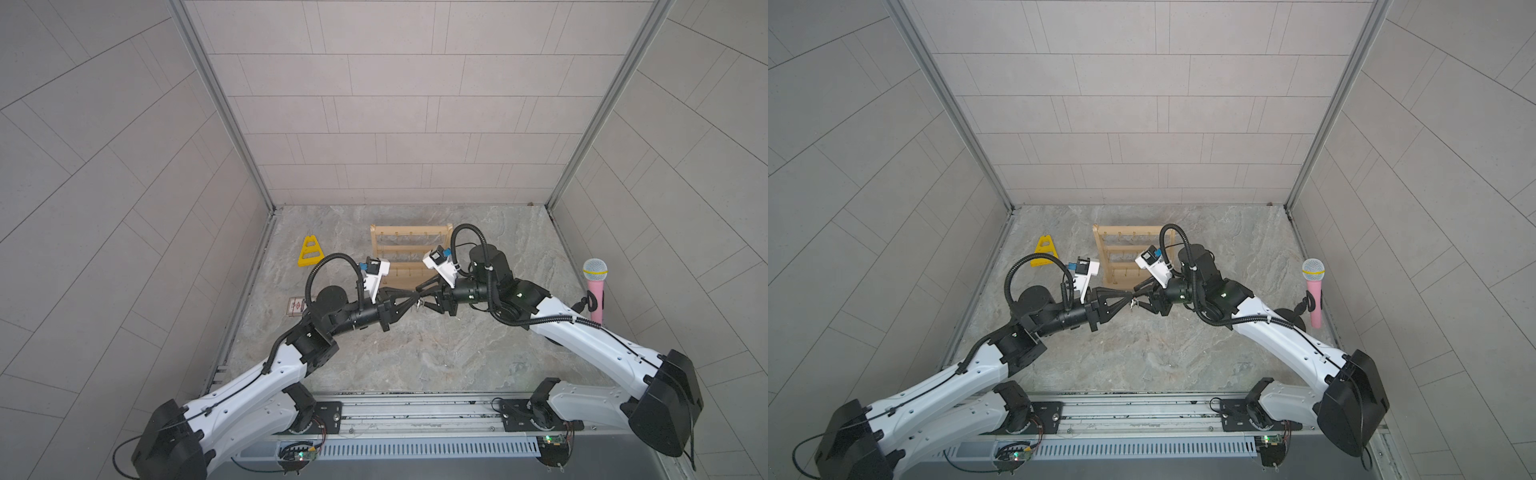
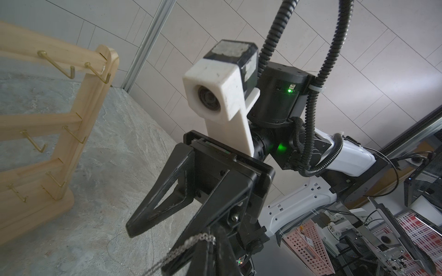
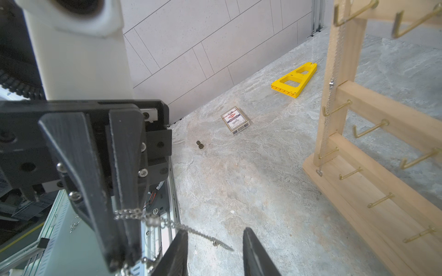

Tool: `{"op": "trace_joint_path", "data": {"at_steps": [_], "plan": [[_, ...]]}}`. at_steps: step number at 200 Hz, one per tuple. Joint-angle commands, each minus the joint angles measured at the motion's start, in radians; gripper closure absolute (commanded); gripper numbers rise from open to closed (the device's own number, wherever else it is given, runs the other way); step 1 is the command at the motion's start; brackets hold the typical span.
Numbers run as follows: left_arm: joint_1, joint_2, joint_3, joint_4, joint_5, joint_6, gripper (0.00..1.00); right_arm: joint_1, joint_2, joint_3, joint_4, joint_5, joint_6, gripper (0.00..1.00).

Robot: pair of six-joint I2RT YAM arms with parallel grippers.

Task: Hang the necklace on the jewelry display stand
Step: Pick up the necklace from the center of the board.

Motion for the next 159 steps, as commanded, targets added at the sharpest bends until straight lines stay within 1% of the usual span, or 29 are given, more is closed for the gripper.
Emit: {"op": "trace_joint_path", "data": {"at_steps": [1, 159], "plan": [[0.006, -0.011, 0.035, 0.009, 0.002, 0.002, 0.92, -0.003, -0.014, 0.026, 0.008, -0.008, -0.014, 0.60], [0.009, -0.007, 0.041, 0.016, -0.009, -0.004, 0.92, 0.003, 0.014, 0.000, 0.106, -0.028, 0.042, 0.59]]}}
